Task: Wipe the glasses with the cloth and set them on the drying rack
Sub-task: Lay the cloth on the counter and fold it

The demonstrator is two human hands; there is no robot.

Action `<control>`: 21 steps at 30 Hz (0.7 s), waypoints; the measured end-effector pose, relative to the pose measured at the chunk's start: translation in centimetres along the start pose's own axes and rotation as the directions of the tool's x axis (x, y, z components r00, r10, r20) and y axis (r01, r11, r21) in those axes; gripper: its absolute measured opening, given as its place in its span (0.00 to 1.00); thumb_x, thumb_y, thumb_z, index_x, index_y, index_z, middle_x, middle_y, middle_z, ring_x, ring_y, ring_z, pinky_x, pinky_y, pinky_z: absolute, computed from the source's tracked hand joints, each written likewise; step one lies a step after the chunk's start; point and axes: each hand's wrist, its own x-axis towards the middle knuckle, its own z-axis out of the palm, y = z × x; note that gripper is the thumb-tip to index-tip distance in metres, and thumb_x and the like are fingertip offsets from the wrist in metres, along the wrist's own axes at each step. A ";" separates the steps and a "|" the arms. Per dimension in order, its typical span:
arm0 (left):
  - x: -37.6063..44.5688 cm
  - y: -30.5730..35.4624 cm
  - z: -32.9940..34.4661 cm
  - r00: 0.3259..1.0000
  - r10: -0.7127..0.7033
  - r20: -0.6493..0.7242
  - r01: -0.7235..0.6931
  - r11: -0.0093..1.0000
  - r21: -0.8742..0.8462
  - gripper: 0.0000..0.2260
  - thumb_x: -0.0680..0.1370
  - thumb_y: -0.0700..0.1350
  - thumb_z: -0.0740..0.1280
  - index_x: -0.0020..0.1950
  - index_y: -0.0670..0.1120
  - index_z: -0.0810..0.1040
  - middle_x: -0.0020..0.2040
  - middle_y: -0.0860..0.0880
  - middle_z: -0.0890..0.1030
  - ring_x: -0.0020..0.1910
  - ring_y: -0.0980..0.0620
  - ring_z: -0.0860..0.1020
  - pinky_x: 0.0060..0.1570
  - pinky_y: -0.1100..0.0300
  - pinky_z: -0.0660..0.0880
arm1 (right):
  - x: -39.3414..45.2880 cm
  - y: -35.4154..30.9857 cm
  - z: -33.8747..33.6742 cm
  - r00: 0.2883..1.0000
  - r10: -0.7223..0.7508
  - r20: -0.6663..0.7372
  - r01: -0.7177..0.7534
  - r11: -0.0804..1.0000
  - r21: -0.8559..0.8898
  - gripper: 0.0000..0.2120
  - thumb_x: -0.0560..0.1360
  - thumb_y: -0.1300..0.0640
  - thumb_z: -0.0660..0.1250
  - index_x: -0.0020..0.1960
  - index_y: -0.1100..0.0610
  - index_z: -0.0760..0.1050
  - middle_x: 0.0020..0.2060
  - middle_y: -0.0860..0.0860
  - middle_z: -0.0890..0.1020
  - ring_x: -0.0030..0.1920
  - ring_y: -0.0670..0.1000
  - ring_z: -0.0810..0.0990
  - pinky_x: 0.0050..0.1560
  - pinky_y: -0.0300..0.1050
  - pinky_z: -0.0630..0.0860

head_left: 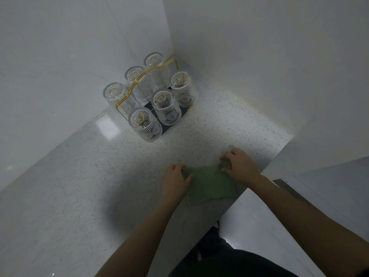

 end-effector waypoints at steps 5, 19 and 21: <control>0.6 0.2 -0.1 0.997 -0.012 0.074 0.001 0.988 0.155 0.14 0.79 0.51 0.66 0.60 0.44 0.73 0.61 0.44 0.70 0.60 0.46 0.70 0.58 0.56 0.71 | -0.2 -0.7 0.6 0.993 0.039 -0.114 -0.044 0.998 -0.048 0.15 0.71 0.53 0.69 0.55 0.58 0.74 0.53 0.55 0.72 0.54 0.54 0.70 0.47 0.42 0.65; 1.6 1.5 -1.7 0.941 -0.079 0.330 0.100 0.994 -0.047 0.17 0.77 0.47 0.69 0.31 0.47 0.68 0.30 0.49 0.68 0.28 0.55 0.67 0.28 0.62 0.65 | -3.5 -4.3 1.7 0.959 0.131 0.252 -0.268 0.711 0.650 0.13 0.79 0.59 0.61 0.62 0.57 0.74 0.53 0.55 0.81 0.45 0.47 0.79 0.48 0.37 0.76; 1.5 1.9 -1.9 0.934 -0.079 0.348 0.137 0.980 -0.144 0.12 0.77 0.47 0.69 0.37 0.44 0.72 0.35 0.45 0.74 0.33 0.51 0.75 0.37 0.54 0.77 | -4.2 -4.6 1.6 0.958 0.159 0.240 -0.283 0.676 0.680 0.12 0.79 0.58 0.61 0.62 0.56 0.75 0.54 0.54 0.80 0.48 0.48 0.79 0.52 0.40 0.75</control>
